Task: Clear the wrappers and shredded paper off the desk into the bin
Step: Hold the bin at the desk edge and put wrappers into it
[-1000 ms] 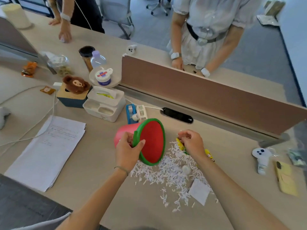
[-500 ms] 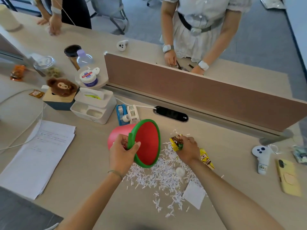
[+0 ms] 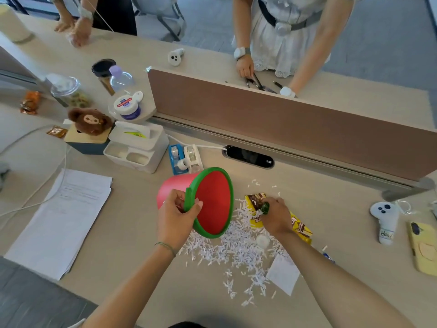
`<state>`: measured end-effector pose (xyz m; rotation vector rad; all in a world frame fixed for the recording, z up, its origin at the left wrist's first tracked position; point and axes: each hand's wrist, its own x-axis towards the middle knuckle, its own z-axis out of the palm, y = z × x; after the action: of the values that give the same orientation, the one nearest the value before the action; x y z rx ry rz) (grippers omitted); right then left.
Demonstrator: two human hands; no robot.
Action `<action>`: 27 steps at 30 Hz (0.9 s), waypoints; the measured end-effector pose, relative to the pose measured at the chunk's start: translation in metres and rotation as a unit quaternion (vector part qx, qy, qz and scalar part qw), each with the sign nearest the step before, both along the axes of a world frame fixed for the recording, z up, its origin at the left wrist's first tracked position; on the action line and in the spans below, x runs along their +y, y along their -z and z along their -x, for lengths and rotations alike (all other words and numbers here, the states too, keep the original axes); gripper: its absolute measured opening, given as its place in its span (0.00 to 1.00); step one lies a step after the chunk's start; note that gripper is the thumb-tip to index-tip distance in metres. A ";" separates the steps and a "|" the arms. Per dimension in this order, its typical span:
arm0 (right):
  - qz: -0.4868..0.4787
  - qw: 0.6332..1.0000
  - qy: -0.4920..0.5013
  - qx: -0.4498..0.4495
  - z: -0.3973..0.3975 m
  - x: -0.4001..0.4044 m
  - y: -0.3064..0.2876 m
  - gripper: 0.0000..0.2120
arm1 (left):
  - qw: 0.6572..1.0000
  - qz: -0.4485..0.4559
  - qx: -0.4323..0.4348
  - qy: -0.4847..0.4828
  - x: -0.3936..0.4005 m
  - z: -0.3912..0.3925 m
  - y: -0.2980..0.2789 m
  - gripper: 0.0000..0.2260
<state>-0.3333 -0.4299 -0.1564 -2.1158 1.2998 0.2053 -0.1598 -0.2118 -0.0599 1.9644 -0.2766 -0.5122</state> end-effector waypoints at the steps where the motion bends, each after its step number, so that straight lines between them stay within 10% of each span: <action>1: -0.006 1.000 0.013 -0.020 0.000 0.000 -0.005 0.25 | 1.000 0.000 -0.003 -0.001 0.000 0.001 0.000 0.16; 12: -0.077 0.966 0.083 -0.234 -0.046 0.040 -0.095 0.23 | 0.999 0.022 0.015 -0.022 0.011 0.002 -0.004 0.18; 22: -0.132 0.979 -0.048 -0.148 -0.112 0.092 -0.108 0.39 | 0.999 0.026 0.027 -0.024 0.020 0.000 -0.013 0.15; 27: -0.086 0.979 0.027 -0.184 -0.093 0.064 -0.108 0.10 | 0.999 0.022 0.024 -0.036 0.019 -0.001 -0.013 0.13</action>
<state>-0.2399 -0.3659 -0.0479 -1.8615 1.0771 -0.0930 -0.1589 -0.1927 -0.0464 1.9095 -0.1849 -0.5029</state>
